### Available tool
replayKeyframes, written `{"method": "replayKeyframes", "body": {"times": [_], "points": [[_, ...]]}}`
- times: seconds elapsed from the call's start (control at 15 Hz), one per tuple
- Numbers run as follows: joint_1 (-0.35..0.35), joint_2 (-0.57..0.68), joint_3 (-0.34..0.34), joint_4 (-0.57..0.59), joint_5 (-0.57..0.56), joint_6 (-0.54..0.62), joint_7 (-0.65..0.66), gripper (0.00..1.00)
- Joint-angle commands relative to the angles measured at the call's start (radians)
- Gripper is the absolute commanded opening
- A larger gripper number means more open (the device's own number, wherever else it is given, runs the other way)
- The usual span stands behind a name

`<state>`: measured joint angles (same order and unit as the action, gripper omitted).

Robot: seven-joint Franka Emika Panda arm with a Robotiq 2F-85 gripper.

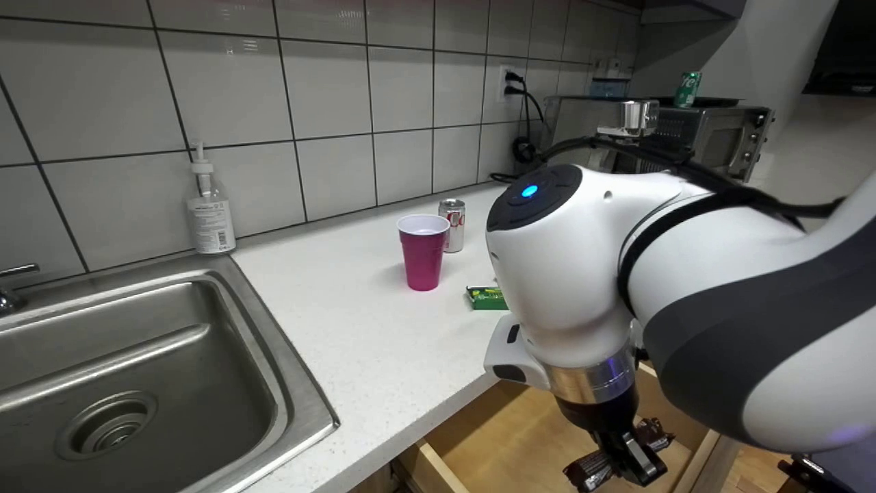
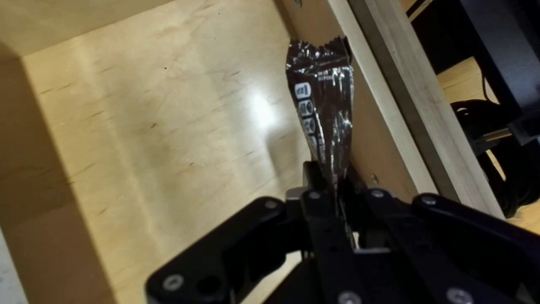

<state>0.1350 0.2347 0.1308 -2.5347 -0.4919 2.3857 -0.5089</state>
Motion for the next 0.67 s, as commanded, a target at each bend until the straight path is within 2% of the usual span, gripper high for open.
{"method": "replayKeyframes", "body": {"times": [0.0, 0.6], "points": [[0.004, 0.071, -0.010, 0.050, -0.056, 0.028, 0.038, 0.04], [0.010, 0.205, -0.038, 0.110, -0.132, 0.108, 0.070, 0.04]]}}
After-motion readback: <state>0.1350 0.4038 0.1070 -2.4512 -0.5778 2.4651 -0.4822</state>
